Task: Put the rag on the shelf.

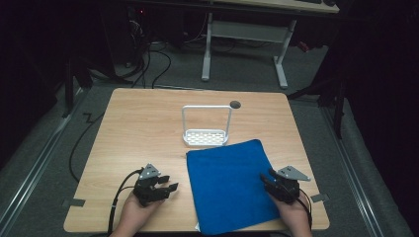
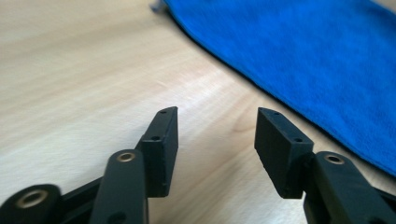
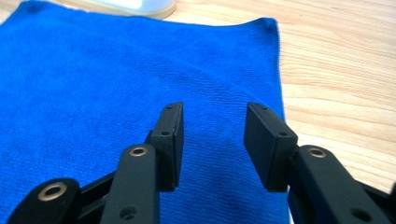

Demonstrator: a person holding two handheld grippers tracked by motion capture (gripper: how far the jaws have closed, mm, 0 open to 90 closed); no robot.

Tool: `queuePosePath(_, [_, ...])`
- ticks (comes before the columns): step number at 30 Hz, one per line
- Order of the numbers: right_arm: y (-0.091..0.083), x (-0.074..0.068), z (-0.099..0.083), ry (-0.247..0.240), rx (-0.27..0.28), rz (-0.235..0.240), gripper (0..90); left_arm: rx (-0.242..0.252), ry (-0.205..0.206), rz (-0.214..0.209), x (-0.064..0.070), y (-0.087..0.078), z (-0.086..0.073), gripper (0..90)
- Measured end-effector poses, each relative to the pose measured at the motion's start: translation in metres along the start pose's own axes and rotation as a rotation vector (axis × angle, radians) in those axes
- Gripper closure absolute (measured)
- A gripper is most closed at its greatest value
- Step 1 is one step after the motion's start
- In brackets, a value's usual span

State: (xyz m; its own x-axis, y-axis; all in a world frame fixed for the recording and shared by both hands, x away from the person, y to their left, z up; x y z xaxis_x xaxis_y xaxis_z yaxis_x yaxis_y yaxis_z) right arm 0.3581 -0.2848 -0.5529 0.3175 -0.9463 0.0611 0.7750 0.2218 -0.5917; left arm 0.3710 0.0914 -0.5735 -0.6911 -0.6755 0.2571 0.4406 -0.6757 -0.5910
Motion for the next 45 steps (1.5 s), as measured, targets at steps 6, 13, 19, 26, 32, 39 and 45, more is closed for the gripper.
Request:
queuePosePath(6, [0.002, 0.001, 0.003, 0.001, 0.016, -0.019, 53.0, 0.03, 0.021, 0.005, -0.001, -0.001, 0.006, 48.6])
queuePosePath(13, [0.001, 0.005, 0.003, 0.008, 0.031, -0.005, 48.6, 0.052, 0.042, 0.0, 0.003, -0.001, 0.011, 47.3])
queuePosePath(19, [-0.001, 0.011, 0.002, 0.019, 0.032, -0.013, 49.7, 0.047, 0.067, 0.004, 0.014, 0.004, 0.014, 47.1])
queuePosePath(26, [-0.003, 0.014, 0.004, 0.024, 0.046, -0.012, 51.0, 0.011, 0.115, -0.046, 0.041, 0.02, 0.017, 51.3])
queuePosePath(32, [-0.005, 0.016, 0.006, 0.028, 0.056, -0.01, 51.0, -0.019, 0.129, -0.088, 0.061, 0.035, 0.019, 55.3])
queuePosePath(39, [-0.004, 0.015, 0.006, 0.028, 0.055, -0.008, 52.0, -0.064, 0.172, -0.126, 0.08, 0.047, 0.016, 72.9])
queuePosePath(45, [-0.003, 0.013, 0.006, 0.024, 0.053, -0.002, 52.0, -0.109, 0.192, -0.141, 0.086, 0.053, 0.012, 83.3])
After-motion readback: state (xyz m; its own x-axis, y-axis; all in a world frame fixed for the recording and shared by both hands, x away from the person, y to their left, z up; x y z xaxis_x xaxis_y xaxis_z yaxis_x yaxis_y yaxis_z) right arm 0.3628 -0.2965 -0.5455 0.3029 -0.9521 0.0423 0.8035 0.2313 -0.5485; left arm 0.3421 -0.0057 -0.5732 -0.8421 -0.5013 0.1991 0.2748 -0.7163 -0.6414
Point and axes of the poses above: each handheld gripper's, and its own axes: y roughly forward along the jaws, z roughly out of its top, x roughly to its right, the point moved 7 cm from there along y, roughly forward along the jaws, and after that the axes turned 2 degrees about -z, right-handed, at the moved point
